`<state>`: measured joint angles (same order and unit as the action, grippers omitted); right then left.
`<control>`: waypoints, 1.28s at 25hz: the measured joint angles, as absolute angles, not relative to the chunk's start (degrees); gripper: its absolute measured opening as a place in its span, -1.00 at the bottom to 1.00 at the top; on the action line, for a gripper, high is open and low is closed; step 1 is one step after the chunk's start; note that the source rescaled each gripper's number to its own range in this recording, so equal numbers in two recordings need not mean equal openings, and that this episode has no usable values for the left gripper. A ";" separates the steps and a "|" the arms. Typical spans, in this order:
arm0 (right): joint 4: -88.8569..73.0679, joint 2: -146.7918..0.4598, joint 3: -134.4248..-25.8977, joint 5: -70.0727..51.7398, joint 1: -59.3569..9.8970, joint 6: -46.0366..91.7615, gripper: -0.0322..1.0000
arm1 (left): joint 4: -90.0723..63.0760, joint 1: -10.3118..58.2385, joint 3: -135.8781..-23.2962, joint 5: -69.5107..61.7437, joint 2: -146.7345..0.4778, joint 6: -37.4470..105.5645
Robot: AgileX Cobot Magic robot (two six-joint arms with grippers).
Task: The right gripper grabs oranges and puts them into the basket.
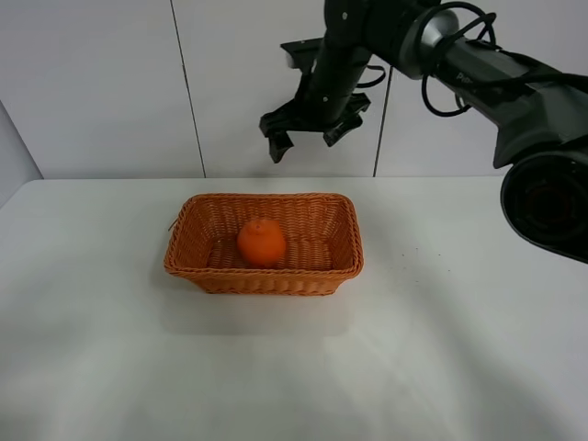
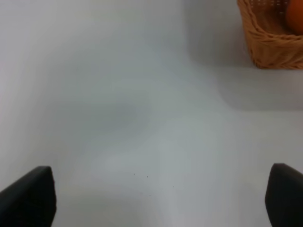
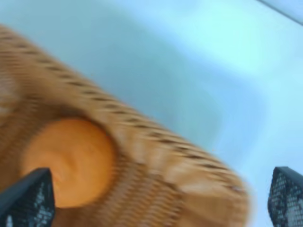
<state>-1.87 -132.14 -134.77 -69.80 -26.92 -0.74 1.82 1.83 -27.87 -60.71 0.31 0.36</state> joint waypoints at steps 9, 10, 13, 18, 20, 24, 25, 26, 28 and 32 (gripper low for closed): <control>-0.62 -132.14 -134.77 -69.80 -8.13 0.87 1.00 | 1.82 1.83 -27.87 -60.71 0.31 0.36; -0.56 -132.14 -134.77 -69.80 -6.62 0.87 1.00 | 1.82 1.83 -27.87 -60.71 0.31 0.36; -0.43 -132.14 -134.77 -69.83 -3.98 0.94 1.00 | 1.82 1.83 -27.87 -60.71 0.31 0.36; -0.64 -130.55 -133.36 -69.83 -3.58 0.94 1.00 | 1.82 1.83 -27.87 -60.71 0.31 0.36; -0.64 -128.35 -131.11 -69.83 -3.64 0.94 1.00 | 1.82 1.83 -27.87 -60.71 0.31 0.36; -0.64 -121.37 -123.14 -69.79 -3.64 0.89 1.00 | 1.82 1.83 -27.87 -60.71 0.31 0.36; -0.76 -118.91 -120.26 -69.78 -3.69 0.83 1.00 | 1.82 1.83 -27.87 -60.71 0.31 0.36; -0.91 -116.28 -117.62 -69.78 -3.69 0.68 1.00 | 1.82 1.83 -27.87 -60.71 0.31 0.36; -1.35 -110.77 -110.49 -69.78 -3.69 0.63 1.00 | 1.82 1.83 -27.87 -60.71 0.31 0.36; -2.83 -97.09 -94.25 -69.71 -3.69 0.00 1.00 | 1.82 1.83 -27.87 -60.71 0.31 0.36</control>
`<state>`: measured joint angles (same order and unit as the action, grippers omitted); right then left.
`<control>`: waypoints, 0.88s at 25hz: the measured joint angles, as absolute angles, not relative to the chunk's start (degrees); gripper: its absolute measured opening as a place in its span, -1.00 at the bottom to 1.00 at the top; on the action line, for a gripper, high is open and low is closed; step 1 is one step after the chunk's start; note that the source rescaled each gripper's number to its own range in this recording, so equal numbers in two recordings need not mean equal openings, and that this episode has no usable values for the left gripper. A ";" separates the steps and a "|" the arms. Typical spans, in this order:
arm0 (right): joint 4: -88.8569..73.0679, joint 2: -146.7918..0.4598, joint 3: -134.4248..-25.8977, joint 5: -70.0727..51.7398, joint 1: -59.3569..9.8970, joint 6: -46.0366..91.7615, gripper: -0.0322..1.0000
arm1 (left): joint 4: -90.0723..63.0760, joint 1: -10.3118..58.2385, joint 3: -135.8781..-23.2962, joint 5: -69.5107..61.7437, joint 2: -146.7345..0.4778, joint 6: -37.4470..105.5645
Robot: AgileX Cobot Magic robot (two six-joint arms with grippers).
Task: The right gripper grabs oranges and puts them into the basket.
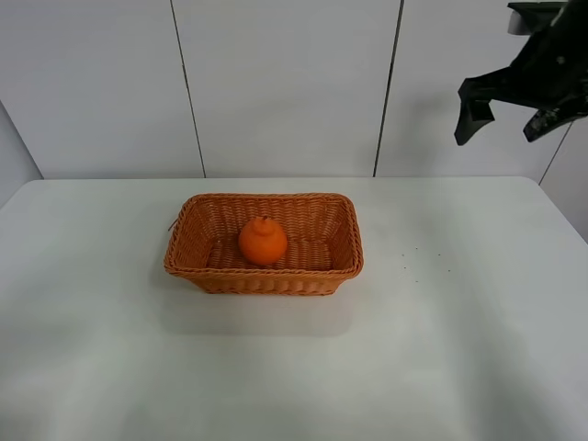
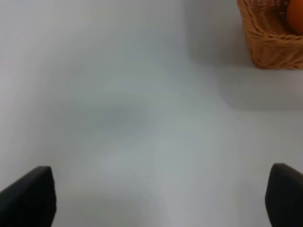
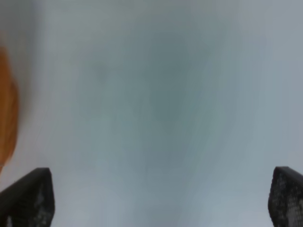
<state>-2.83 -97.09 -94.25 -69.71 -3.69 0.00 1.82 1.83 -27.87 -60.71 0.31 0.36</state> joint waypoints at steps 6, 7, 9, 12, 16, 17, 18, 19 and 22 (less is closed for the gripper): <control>-3.90 -73.97 -67.19 -69.78 -3.69 0.00 1.00 | 1.82 1.83 -27.87 -60.71 0.31 0.36; -3.90 -69.88 -62.55 -69.78 -3.69 0.00 1.00 | 1.82 1.83 -27.87 -60.71 0.31 0.36; -3.90 -62.48 -54.33 -69.80 -3.69 0.00 1.00 | 1.82 1.83 -27.87 -60.71 0.31 0.36; -3.90 -49.29 -43.17 -67.30 -3.69 0.43 1.00 | 1.82 1.83 -27.87 -60.71 0.31 0.36; -3.84 -31.73 -32.76 -62.06 -3.69 1.07 1.00 | 1.82 1.83 -27.87 -60.71 0.31 0.36; -3.79 -26.95 -31.08 -61.35 -3.69 1.12 1.00 | 1.82 1.83 -27.87 -60.71 0.31 0.36; -3.68 -22.50 -29.85 -60.97 -3.69 1.12 1.00 | 1.82 1.83 -27.87 -60.71 0.31 0.36; -3.66 -18.33 -29.22 -60.39 -3.69 1.12 1.00 | 1.82 1.83 -27.87 -60.71 0.31 0.36; -3.03 -8.31 -28.54 -59.25 -3.69 1.06 1.00 | 1.82 1.83 -27.87 -60.71 0.31 0.36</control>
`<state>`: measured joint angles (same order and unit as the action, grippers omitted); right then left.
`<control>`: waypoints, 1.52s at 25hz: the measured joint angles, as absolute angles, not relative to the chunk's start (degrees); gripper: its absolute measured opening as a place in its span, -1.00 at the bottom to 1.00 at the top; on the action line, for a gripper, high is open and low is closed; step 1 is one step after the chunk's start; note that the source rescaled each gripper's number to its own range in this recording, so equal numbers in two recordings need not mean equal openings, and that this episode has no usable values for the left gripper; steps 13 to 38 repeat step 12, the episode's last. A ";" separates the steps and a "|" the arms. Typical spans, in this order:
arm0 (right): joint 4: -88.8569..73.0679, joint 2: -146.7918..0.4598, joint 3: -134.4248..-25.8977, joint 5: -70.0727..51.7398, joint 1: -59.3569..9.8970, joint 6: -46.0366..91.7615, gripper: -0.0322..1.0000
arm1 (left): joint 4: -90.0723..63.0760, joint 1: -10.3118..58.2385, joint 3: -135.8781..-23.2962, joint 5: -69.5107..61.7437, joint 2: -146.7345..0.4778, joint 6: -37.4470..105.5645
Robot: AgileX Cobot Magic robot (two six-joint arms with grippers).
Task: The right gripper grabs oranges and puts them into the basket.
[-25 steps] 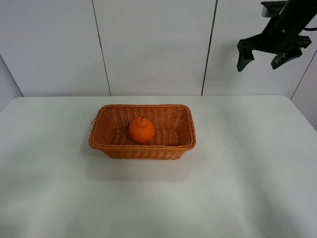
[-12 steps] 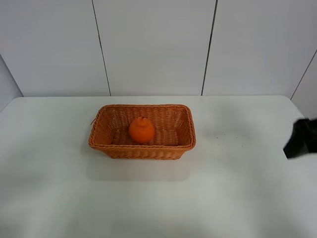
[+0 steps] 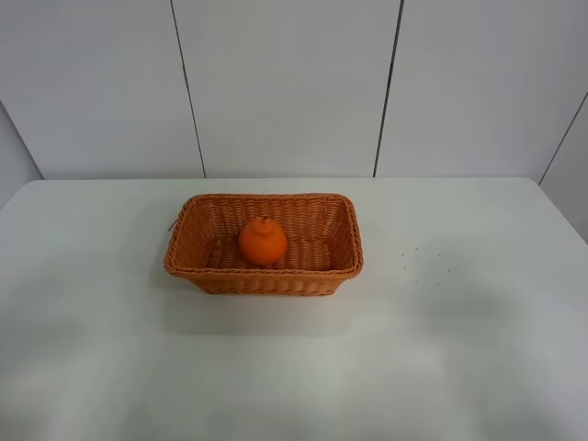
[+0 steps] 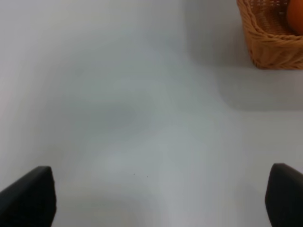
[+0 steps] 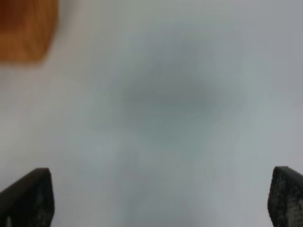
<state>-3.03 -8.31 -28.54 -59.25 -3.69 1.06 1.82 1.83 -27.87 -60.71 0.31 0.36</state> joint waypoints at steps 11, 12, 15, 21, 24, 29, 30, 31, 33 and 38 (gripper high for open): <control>-1.28 0.20 -28.43 -59.23 -3.74 -0.42 1.00 | 1.82 1.83 -27.87 -60.71 0.31 0.36; -1.28 0.20 -28.43 -59.23 -3.74 -0.47 1.00 | 1.82 1.83 -27.87 -60.71 0.31 0.36; -1.28 0.20 -28.43 -59.23 -3.74 -0.47 1.00 | 1.82 1.83 -27.87 -60.71 0.31 0.36; -1.28 0.20 -28.43 -59.23 -3.74 -0.47 1.00 | 1.82 1.83 -27.87 -60.71 0.31 0.36; -1.28 0.20 -28.43 -59.23 -3.74 -0.47 1.00 | 1.82 1.83 -27.87 -60.71 0.31 0.36; -1.28 0.20 -28.43 -59.23 -3.74 -0.47 1.00 | 1.82 1.83 -27.87 -60.71 0.31 0.36; -1.28 0.20 -28.43 -59.23 -3.74 -0.47 1.00 | 1.82 1.83 -27.87 -60.71 0.31 0.36; -1.28 0.20 -28.43 -59.23 -3.74 -0.47 1.00 | 1.82 1.83 -27.87 -60.71 0.31 0.36; -1.28 0.20 -28.43 -59.23 -3.74 -0.47 1.00 | 1.82 1.83 -27.87 -60.71 0.31 0.36; -1.28 0.20 -28.43 -59.23 -3.74 -0.47 1.00 | 1.82 1.83 -27.87 -60.71 0.31 0.36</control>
